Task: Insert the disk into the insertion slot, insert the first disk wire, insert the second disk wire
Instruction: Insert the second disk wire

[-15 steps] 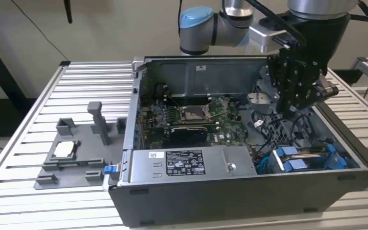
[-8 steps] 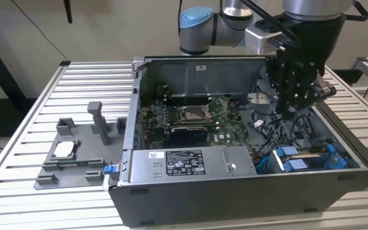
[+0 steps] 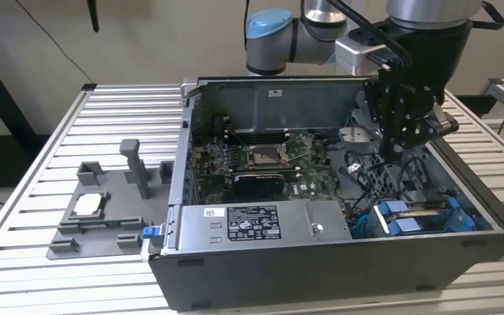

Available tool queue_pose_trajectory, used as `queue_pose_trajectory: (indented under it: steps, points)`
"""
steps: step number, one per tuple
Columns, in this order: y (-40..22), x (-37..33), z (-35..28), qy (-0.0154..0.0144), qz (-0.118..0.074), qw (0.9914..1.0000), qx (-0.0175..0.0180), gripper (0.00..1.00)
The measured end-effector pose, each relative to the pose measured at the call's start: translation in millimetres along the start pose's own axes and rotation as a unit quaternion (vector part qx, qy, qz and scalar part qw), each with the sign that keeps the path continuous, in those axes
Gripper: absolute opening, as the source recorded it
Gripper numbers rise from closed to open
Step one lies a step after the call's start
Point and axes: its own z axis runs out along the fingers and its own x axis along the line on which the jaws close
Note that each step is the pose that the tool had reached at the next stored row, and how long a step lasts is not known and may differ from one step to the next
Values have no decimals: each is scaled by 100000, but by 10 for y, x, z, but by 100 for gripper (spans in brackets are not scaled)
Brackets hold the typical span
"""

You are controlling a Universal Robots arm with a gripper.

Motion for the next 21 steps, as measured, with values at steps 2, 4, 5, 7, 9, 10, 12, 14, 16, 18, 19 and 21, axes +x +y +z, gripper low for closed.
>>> queue_pose_trajectory:
  steps: [2,4,5,7,9,10,12,14,16,18,19,21]
  points:
    - [-3,11,2,-2,2,100000,-8,16]
    - [-7,36,5,-19,3,100000,-39,16]
    - [-9,56,7,-20,1,100000,-66,16]
    - [-15,101,13,-30,-2,100000,-109,16]
    - [-20,140,19,-36,13,100000,-127,16]
    - [-24,157,22,-36,19,100000,-136,16]
    - [-34,193,29,-39,30,100000,-155,16]
    - [-45,228,36,-39,37,100000,-178,16]
    - [-57,264,44,-47,44,100000,-204,16]
    - [-70,299,52,-51,48,100000,-235,16]
    - [-76,317,56,-55,53,100000,-252,16]
    - [-91,352,63,-58,51,100000,-292,16]
